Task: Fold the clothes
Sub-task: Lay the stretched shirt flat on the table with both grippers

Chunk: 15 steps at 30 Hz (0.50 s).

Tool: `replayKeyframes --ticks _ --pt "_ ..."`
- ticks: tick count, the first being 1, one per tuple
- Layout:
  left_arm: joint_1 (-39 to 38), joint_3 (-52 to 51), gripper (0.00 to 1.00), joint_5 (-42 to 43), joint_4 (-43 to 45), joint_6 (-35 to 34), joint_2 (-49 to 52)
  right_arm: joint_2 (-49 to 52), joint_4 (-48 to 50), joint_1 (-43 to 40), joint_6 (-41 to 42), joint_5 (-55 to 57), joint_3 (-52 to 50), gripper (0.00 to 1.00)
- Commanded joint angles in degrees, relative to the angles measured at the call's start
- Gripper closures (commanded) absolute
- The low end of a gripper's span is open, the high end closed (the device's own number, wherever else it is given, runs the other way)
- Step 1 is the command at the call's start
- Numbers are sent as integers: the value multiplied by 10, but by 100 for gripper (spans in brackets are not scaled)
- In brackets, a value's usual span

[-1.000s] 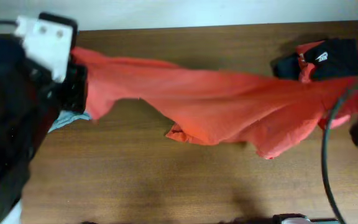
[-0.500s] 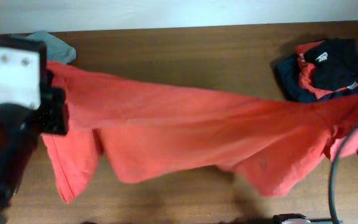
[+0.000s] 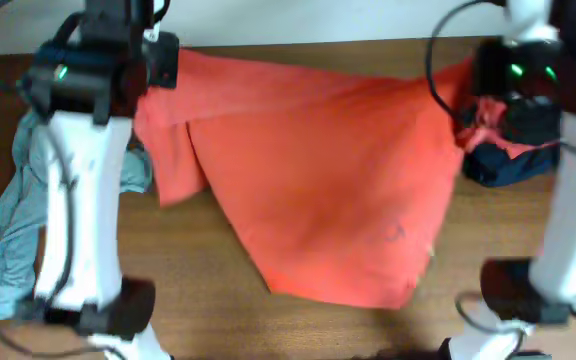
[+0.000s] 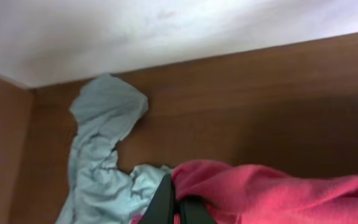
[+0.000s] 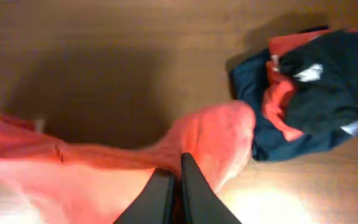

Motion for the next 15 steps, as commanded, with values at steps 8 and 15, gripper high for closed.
replayKeyframes --ticks 8,15 --pt "41 3 99 32 96 -10 186 181 114 -5 -18 -28 2 96" --pt "40 3 99 49 170 -10 286 271 201 -5 -18 -29 2 96"
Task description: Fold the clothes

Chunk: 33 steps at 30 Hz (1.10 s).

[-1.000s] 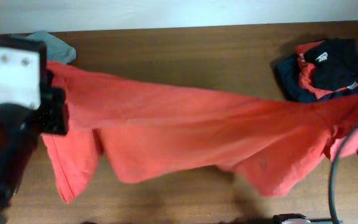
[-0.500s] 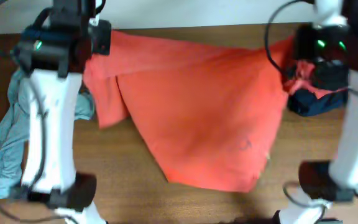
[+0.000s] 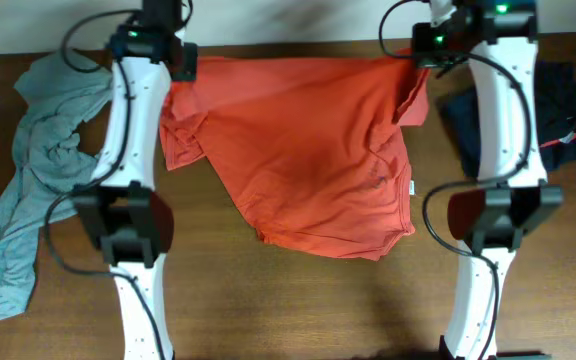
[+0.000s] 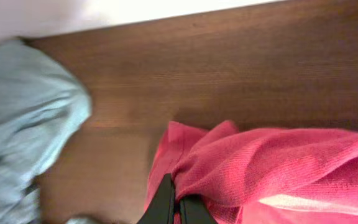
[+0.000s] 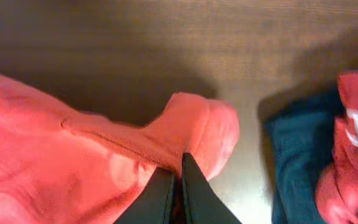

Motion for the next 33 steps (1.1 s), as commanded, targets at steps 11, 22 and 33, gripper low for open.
replayKeyframes --ticks 11,22,33 --pt "2 3 99 16 125 -6 55 61 126 -5 -2 4 2 96" --pt "-1 8 1 20 73 30 18 23 101 -6 20 14 6 1" --pt "-1 9 2 165 -163 14 -126 -86 -84 0 49 -100 6 1"
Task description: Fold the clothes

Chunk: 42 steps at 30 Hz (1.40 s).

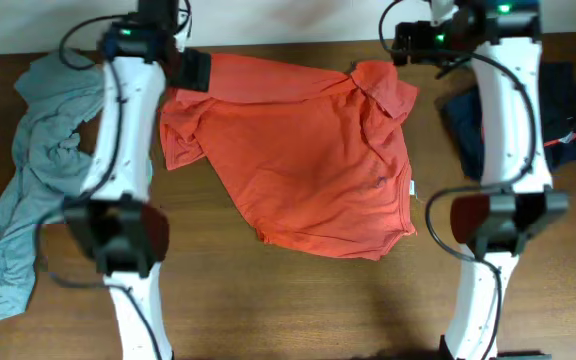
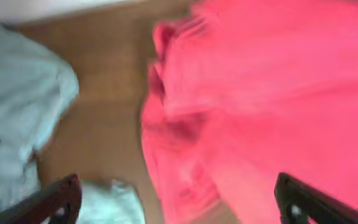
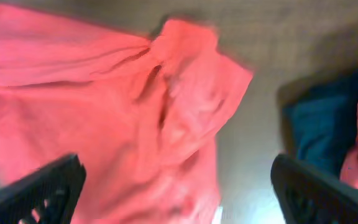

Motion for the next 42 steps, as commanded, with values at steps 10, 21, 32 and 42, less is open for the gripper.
replayKeyframes --ticks 10,21,32,42 --pt "18 -21 6 68 -196 -96 -49 -44 -148 45 5 -56 5 1" --pt "58 -235 18 62 -53 -137 -49 -44 -156 102 5 -51 5 1" --pt "95 -410 27 124 141 -137 -49 -44 -156 106 8 -47 5 7" --pt "95 -489 37 139 234 -106 -48 -44 -156 133 8 -42 5 12"
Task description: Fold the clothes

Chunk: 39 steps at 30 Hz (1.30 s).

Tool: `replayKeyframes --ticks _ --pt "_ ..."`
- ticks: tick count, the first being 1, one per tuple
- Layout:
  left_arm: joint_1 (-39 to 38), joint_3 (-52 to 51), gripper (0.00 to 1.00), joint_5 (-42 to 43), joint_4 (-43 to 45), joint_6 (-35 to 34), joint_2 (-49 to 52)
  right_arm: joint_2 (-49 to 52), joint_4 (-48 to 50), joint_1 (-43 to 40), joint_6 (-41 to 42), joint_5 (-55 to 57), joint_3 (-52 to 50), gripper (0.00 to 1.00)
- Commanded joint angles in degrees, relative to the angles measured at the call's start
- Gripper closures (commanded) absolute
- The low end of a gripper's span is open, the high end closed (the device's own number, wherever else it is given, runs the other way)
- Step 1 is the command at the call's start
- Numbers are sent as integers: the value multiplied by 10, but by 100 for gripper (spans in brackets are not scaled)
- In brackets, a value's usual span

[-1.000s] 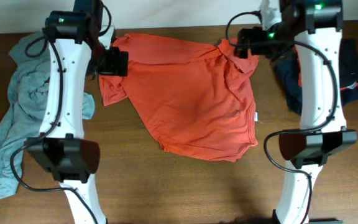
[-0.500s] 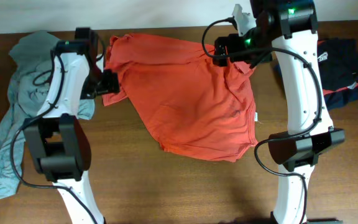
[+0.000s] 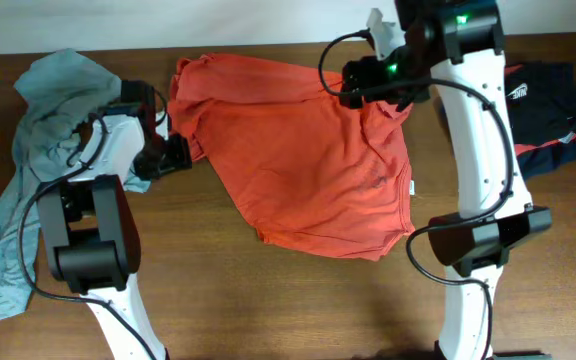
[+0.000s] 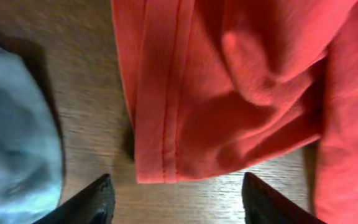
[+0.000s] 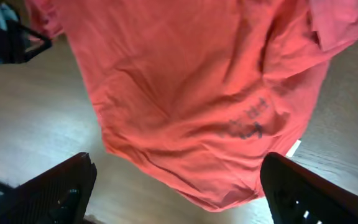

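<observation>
An orange shirt (image 3: pixel 308 160) lies spread on the wooden table (image 3: pixel 268 300), its hem toward the front and a small print near its right side. My left gripper (image 3: pixel 166 152) is low at the shirt's left sleeve. In the left wrist view it (image 4: pixel 179 205) stands open over bare wood just off the sleeve hem (image 4: pixel 160 124). My right gripper (image 3: pixel 366 78) hangs above the shirt's upper right part. In the right wrist view it (image 5: pixel 185 199) is wide open and holds nothing, with the whole shirt (image 5: pixel 191 93) far below.
A crumpled grey-blue garment (image 3: pixel 38 130) lies along the table's left side and shows beside the sleeve (image 4: pixel 11 124). A dark navy and red garment (image 3: pixel 558 100) sits at the back right. The wall runs along the table's back edge.
My left gripper, which was open over the shirt's left shoulder at the back edge, is now lower beside the left sleeve. The right gripper has moved leftward and higher over the shirt. Both stay open.
Both grippers were shut on the shirt's upper corners, holding it up and spread. Then the shirt lay on the table with both still shut on it near the back edge. Then both were open and the shirt lay free. Now the left is at the sleeve, the right above.
</observation>
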Motion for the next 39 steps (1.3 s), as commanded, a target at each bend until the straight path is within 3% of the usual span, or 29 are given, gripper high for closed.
replayKeyframes --ticks 1,5,9,15,19,21,24,31,39 --pt "1 -9 39 12 13 24 4 1 -3 7 4 3 1 12" --pt "1 -10 52 -4 25 24 4 1 -3 8 4 3 1 13" --pt "1 -12 54 -42 37 24 4 1 -3 10 3 5 1 13" --pt "1 -12 66 -42 64 24 4 1 -3 10 1 6 1 13" --pt "0 -12 68 -34 82 23 4 1 -3 10 -1 5 1 13" --pt "-1 -12 77 -29 84 23 4 1 -3 10 0 5 1 14" --pt "-5 -12 99 -29 83 23 4 1 -3 10 0 5 1 16" --pt "-10 10 99 -28 48 24 -24 0 -3 10 2 1 1 16" --pt "-10 72 100 -44 -51 47 -172 -9 -3 19 4 0 1 16"
